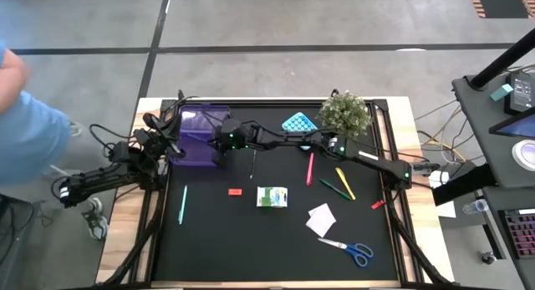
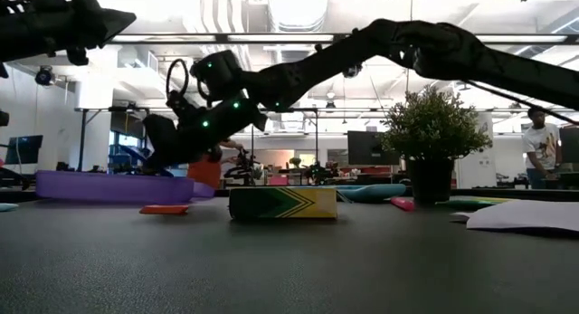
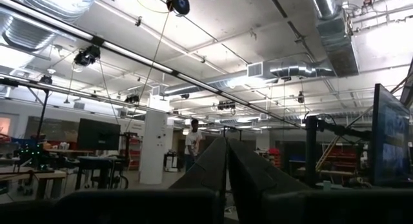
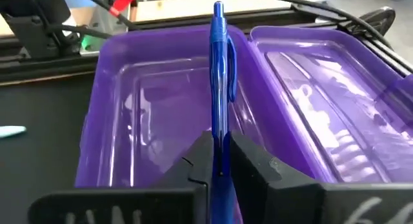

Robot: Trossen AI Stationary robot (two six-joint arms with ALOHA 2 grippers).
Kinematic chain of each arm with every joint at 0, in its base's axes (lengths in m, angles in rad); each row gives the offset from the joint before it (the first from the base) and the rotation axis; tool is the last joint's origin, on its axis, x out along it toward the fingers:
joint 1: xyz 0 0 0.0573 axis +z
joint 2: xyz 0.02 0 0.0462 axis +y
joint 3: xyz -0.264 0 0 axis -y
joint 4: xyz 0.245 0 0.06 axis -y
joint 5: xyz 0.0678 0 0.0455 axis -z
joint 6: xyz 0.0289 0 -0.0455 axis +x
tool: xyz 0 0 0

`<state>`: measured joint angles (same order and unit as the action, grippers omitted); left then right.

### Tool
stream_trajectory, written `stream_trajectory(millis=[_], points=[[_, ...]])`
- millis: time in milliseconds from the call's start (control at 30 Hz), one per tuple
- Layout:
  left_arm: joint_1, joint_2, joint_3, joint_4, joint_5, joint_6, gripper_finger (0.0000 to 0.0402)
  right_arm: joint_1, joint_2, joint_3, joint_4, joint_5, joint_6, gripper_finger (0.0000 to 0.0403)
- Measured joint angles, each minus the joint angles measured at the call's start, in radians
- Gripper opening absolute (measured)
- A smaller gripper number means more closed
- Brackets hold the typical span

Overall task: Pack school essentials
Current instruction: Put the blue pen into the purple supply box, then put the light blue pen into the purple supply box

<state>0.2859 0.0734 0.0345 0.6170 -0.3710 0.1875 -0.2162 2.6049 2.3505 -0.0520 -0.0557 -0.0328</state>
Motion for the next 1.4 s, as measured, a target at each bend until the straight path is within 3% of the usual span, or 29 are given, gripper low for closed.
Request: stream_trajectory(millis=[367, 567, 767, 933, 1400], points=[[0.0, 0.0, 0.0, -0.001, 0.0, 0.0, 0.0, 0.013, -0.017, 0.0, -0.028, 0.003, -0.009, 0.0163], [0.0, 0.002, 0.0, -0.007, 0.0, 0.0, 0.0, 0.054, -0.137, 0.0, -0.201, 0.024, -0.096, 0.0167], [0.0, 0.016, 0.0, -0.037, 0.0, -0.057, 0.0, 0.144, -0.276, -0.049, -0.436, 0.25, -0.22, 0.0155], [-0.001, 0.054, 0.0, -0.036, 0.0, -0.119, 0.0, 0.201, -0.442, -0.265, -0.41, 0.345, -0.23, 0.0154], [0.0, 0.206, 0.0, -0.031, 0.0, -0.209, 0.0, 0.276, -0.924, -1.096, 0.164, 0.383, -0.215, 0.0148]])
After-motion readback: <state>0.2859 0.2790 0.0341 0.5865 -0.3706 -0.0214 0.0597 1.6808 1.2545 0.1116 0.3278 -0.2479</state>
